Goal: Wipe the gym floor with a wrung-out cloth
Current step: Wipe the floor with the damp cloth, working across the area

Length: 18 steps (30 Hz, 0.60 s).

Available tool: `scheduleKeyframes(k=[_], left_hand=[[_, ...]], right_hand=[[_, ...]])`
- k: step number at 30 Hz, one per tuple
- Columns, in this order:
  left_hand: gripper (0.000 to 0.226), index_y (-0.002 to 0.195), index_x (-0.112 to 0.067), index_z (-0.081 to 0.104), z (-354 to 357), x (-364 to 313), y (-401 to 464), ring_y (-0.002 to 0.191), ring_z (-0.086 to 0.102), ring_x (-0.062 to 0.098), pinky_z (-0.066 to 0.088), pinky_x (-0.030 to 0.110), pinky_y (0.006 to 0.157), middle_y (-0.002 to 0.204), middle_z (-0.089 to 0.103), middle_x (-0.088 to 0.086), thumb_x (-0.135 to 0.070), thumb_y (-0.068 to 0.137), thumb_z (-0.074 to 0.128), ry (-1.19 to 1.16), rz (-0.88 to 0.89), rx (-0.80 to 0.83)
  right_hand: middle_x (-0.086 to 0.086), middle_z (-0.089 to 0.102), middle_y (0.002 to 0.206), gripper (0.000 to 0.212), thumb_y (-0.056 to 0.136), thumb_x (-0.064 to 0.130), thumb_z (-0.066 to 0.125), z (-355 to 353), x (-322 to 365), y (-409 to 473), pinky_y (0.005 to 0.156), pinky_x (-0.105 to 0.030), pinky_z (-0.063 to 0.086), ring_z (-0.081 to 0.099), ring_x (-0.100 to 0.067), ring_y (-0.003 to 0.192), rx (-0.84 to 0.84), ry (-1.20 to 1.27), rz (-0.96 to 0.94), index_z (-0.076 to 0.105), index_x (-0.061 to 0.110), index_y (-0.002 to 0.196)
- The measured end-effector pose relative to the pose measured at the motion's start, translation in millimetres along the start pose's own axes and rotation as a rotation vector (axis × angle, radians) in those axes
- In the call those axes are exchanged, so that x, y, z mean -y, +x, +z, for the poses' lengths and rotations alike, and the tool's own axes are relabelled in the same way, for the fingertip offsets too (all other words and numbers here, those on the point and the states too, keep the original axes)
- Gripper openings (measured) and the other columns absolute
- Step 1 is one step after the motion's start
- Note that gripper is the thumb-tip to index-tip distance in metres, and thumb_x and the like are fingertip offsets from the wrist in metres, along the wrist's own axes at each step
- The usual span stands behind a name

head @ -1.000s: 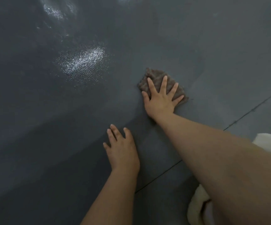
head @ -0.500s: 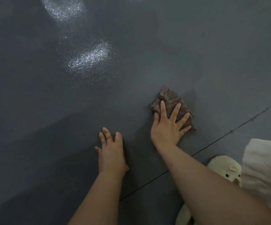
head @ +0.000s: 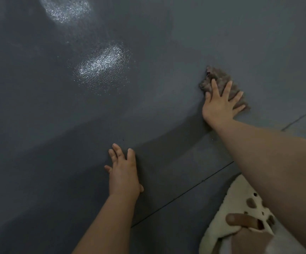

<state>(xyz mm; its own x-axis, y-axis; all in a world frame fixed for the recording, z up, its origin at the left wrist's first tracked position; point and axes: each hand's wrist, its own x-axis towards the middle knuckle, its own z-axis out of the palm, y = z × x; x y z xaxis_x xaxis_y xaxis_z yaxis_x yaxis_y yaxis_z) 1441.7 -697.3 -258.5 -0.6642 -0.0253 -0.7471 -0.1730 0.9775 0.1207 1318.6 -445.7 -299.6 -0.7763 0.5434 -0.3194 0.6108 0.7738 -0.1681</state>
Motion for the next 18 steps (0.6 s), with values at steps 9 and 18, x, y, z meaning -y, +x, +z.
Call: scheduleKeyframes(k=[9,18], left_hand=[[0.114,0.15,-0.015,0.0,0.7,9.1,-5.2,0.143,-0.015,0.036,0.012,0.052,0.114,0.152,-0.025,0.021,-0.026,0.071,0.082,-0.014,0.065,-0.015],[0.098,0.152,-0.022,0.003,8.3,43.5,-12.0,0.145,-0.013,0.025,0.012,0.039,0.117,0.156,-0.022,0.009,-0.024,0.082,0.072,-0.024,0.207,-0.077]], right_hand=[[0.004,-0.015,0.158,0.049,0.1,0.048,0.018,28.9,-33.2,-100.0,0.109,-0.065,-0.003,-0.016,-0.038,0.142,0.034,-0.025,0.204,0.003,0.048,0.147],[-0.005,-0.004,0.16,0.051,0.1,0.046,0.024,79.7,-13.3,-239.9,0.106,-0.07,0.003,-0.008,-0.045,0.141,0.062,0.015,0.102,0.008,0.045,0.148]])
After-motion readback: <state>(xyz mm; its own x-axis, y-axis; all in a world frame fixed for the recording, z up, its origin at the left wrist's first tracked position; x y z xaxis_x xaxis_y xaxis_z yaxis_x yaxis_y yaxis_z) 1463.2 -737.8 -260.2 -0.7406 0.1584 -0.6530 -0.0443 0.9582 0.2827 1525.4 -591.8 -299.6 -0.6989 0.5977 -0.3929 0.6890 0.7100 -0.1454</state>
